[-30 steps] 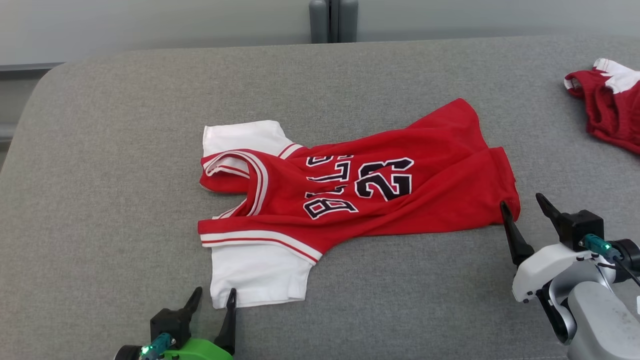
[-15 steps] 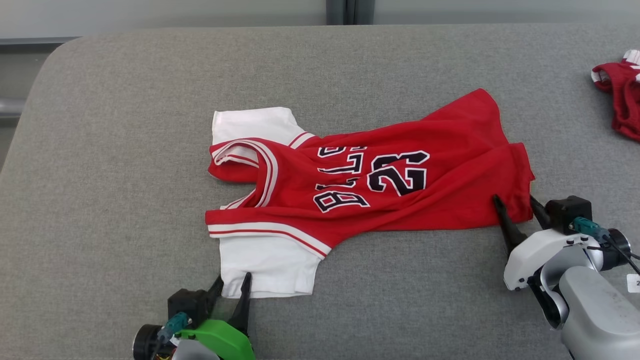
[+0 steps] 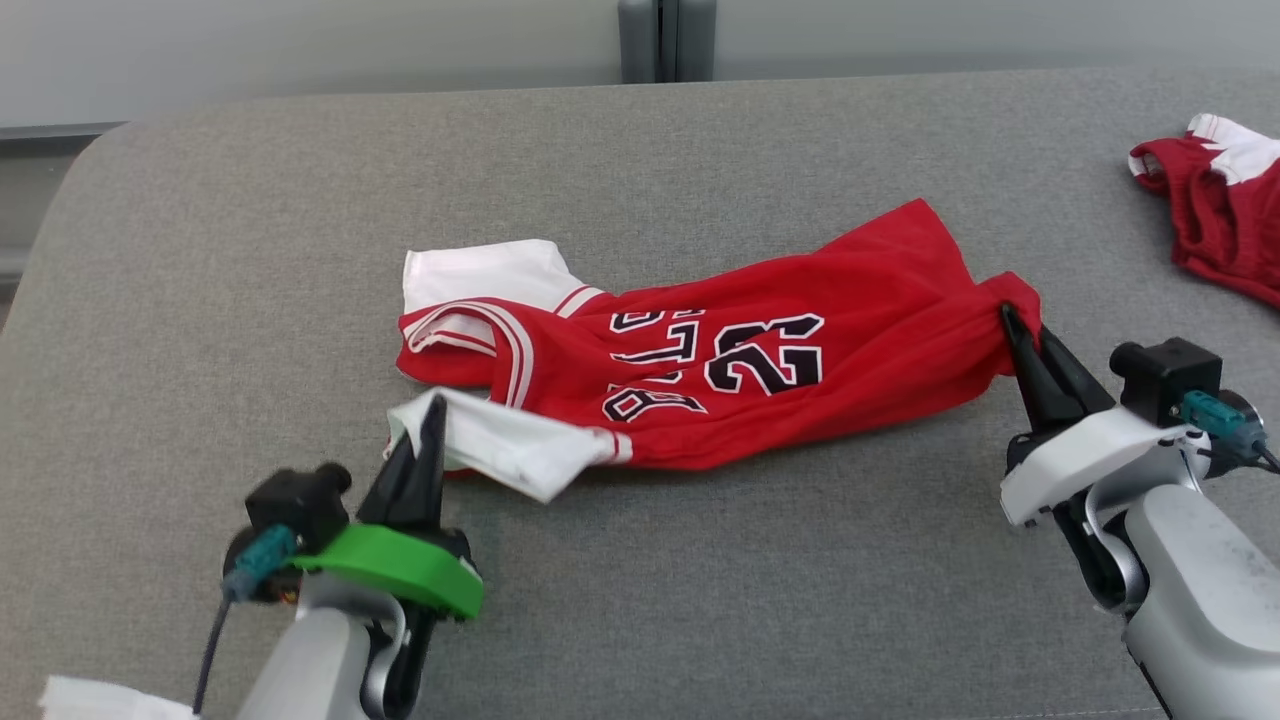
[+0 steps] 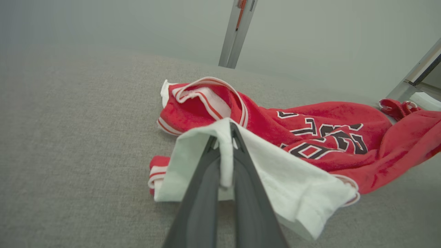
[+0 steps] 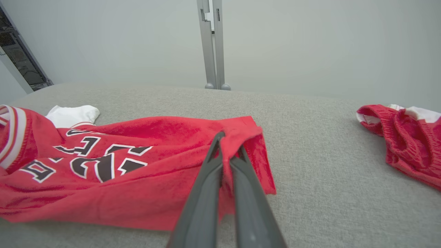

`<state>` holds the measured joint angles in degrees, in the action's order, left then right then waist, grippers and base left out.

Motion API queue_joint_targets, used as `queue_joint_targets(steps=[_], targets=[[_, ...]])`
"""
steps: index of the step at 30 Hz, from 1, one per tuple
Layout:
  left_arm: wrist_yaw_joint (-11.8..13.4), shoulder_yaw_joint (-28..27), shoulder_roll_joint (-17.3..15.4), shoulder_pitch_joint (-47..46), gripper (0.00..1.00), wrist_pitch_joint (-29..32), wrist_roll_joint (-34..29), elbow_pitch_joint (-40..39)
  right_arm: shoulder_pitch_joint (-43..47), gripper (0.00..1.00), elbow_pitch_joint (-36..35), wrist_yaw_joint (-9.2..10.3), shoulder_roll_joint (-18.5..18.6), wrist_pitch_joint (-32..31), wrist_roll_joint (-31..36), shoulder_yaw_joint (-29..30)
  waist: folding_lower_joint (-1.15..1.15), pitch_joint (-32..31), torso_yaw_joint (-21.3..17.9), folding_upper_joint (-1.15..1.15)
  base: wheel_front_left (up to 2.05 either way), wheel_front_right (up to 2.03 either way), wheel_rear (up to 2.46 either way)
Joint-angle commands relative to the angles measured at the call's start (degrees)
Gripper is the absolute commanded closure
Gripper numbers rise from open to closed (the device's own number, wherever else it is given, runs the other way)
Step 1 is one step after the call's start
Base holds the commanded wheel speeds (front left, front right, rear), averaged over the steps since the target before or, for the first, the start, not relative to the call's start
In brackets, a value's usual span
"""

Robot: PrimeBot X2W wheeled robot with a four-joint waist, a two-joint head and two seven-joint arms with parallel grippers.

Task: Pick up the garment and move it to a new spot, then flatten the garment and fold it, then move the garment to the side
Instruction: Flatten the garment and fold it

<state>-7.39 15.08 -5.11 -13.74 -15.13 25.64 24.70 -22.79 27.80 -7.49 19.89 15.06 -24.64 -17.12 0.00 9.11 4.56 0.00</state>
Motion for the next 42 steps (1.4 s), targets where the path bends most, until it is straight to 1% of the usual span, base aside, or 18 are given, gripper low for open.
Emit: queue_joint_targets(steps=[1,5,7,8,10,15,20,24,26,29,34,37,40,42], targets=[[-0.1,0.3,-1.2,-3.0,1.0,0.0,0.7,-1.0,-1.5,1.0,-1.2,0.0,0.3,0.1,-0.9,0.0,0.0,-0.2,-0.4,0.0,0.0,0.0,0.0],[-0.1,2.8,-5.3,-13.0,1.0,0.4,1.6,-1.5,-6.9,1.0,-2.4,0.0,1.3,0.0,-4.1,-1.9,0.0,1.4,-1.1,0.0,0.0,0.0,0.0],[-0.1,3.3,-6.9,-19.5,1.0,1.6,3.1,-1.3,-11.6,1.0,-2.4,0.0,2.0,-1.1,-6.2,-3.0,0.0,2.9,-1.4,0.0,0.0,0.0,0.0],[-0.1,3.4,-8.3,-24.0,1.0,2.9,4.3,-0.8,-15.2,1.0,-2.2,0.0,2.1,-2.3,-8.0,-3.5,0.0,4.4,-1.9,0.0,0.0,0.0,0.0],[-0.2,3.3,-9.6,-31.7,1.0,4.9,6.4,0.6,-21.3,1.0,-1.1,0.0,2.4,-4.4,-11.1,-3.6,0.0,6.9,-2.2,0.0,0.0,0.0,0.0],[-0.2,3.0,-11.5,-51.8,1.0,8.9,10.4,6.9,-37.7,1.0,4.2,0.0,2.4,-9.4,-17.4,-2.0,0.0,13.2,-2.8,0.0,0.0,0.0,0.0],[-0.2,4.7,-12.0,-70.9,1.0,9.4,10.1,14.2,-53.8,1.0,11.2,0.0,1.3,-10.9,-19.2,-0.8,0.0,17.6,-4.1,0.0,0.0,0.0,0.0],[-0.2,4.7,-12.1,-82.2,1.0,8.1,10.3,19.9,-63.4,1.0,16.3,0.0,0.0,-10.3,-19.1,-1.3,0.0,19.1,-5.3,0.0,0.0,0.0,0.0],[-0.2,5.7,-12.0,-86.1,1.0,7.4,9.3,22.2,-66.8,1.0,18.4,0.0,0.2,-9.8,-18.0,-2.8,0.0,19.5,-5.6,0.0,0.0,0.0,0.0],[-0.2,6.7,-11.4,-91.2,1.0,7.0,8.8,24.7,-71.1,1.0,20.7,0.0,0.2,-9.2,-18.1,-4.4,0.0,20.0,-5.8,0.0,0.0,0.0,0.0],[-0.2,8.8,-10.7,-95.8,1.0,6.1,8.9,28.6,-75.5,1.0,23.7,0.0,0.5,-8.3,-18.8,-7.6,0.0,21.2,-5.8,0.0,0.0,0.0,0.0],[-0.2,10.3,-10.3,-95.3,1.0,5.5,9.7,30.2,-75.7,1.0,24.6,0.0,0.5,-7.4,-20.0,-9.3,0.0,22.2,-5.8,0.0,0.0,0.0,0.0],[-0.2,11.0,-10.0,-92.9,1.0,4.1,11.9,31.0,-74.2,1.0,24.5,0.0,1.2,-6.5,-21.3,-11.5,0.0,23.1,-5.7,0.0,0.0,0.0,0.0],[-0.2,12.3,-10.1,-90.4,1.0,2.9,12.4,30.5,-72.3,1.0,23.9,0.0,1.9,-5.5,-21.9,-13.3,0.0,23.3,-5.5,0.0,0.0,0.0,0.0]])
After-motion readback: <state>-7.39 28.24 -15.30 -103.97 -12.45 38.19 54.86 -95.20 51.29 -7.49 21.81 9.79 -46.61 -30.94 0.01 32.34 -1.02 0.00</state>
